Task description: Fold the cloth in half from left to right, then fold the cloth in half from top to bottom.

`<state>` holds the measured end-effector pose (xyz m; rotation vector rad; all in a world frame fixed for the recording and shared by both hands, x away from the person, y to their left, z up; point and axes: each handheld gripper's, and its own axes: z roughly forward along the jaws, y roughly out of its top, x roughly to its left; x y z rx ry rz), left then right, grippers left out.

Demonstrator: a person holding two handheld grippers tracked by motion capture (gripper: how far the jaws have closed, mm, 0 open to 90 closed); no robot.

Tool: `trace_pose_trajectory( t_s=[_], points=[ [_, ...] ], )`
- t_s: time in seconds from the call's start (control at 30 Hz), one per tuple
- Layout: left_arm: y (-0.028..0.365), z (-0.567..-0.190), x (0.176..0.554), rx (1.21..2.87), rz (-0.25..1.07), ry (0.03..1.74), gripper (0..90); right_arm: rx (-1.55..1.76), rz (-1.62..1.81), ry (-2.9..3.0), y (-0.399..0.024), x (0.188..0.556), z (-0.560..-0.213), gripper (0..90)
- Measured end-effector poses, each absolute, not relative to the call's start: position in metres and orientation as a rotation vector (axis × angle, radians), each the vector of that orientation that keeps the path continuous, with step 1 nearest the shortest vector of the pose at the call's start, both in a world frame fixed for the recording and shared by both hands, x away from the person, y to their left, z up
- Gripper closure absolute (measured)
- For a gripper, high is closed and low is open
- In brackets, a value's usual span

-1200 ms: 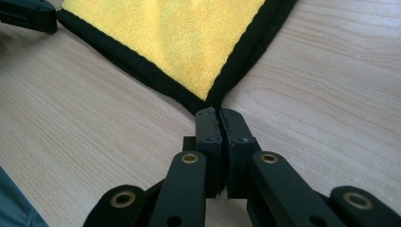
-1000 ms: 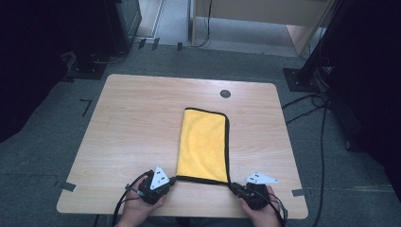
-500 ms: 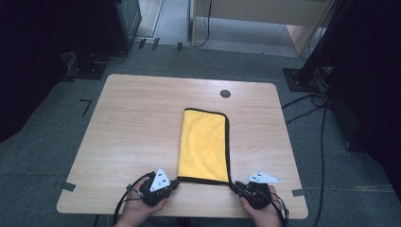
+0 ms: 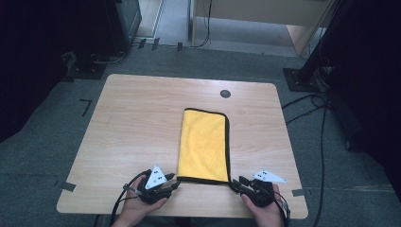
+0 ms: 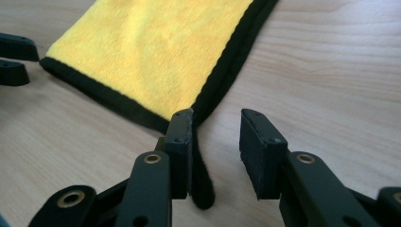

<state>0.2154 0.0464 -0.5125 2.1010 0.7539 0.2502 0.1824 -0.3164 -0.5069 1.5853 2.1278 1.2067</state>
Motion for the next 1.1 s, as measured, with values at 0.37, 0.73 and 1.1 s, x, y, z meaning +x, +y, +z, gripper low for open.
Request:
trace_pose_trajectory(
  t_s=[0.37, 0.73, 1.1],
  points=[
    [0.050, -0.506, 0.227, 2.035, 0.243, 0.833, 41.0, 1.584, 1.251, 2.029, -0.322, 0.202, -0.492, 57.9],
    [0.055, -0.486, 0.255, 1.885, 0.205, 1.002, 40.1, 1.537, 1.297, 2.034, -0.315, 0.240, -0.475, 56.2],
    [0.041, -0.477, 0.324, 1.886, 0.334, 1.072, 39.4, 1.546, 1.287, 2.004, -0.308, 0.330, -0.470, 56.0]
  ],
)
